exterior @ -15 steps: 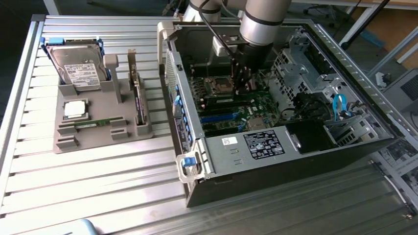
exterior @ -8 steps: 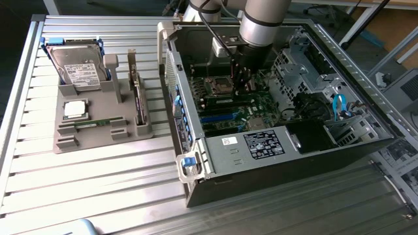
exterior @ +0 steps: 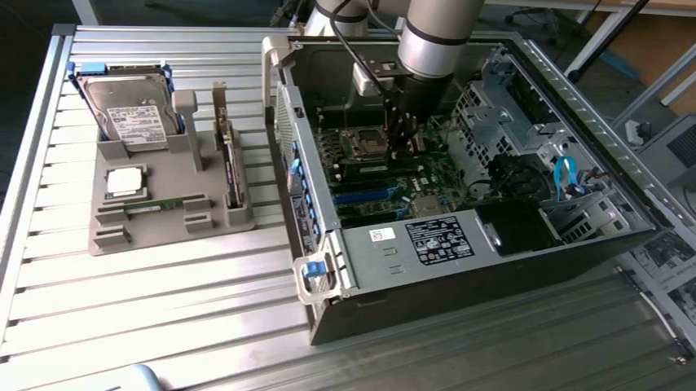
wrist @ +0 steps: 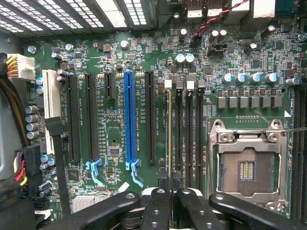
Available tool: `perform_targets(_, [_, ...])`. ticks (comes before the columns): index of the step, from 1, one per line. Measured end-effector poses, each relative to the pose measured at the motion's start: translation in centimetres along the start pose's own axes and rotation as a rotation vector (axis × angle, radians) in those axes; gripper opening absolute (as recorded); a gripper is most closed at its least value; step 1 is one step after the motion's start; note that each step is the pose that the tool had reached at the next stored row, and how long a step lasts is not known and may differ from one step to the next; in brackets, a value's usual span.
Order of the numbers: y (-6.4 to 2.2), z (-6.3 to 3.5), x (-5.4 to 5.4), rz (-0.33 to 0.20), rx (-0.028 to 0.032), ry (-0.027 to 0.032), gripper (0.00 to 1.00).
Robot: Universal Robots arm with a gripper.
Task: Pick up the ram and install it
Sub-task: 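Insert the ram into the slot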
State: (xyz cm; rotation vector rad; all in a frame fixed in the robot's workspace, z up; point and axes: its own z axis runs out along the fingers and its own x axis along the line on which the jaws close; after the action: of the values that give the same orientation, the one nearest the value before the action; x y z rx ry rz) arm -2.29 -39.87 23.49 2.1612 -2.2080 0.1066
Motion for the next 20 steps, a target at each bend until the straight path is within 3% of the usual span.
perform_targets(20, [-0.01,-0.34,0.01,0.0,0.0001,-0.0003,0.12])
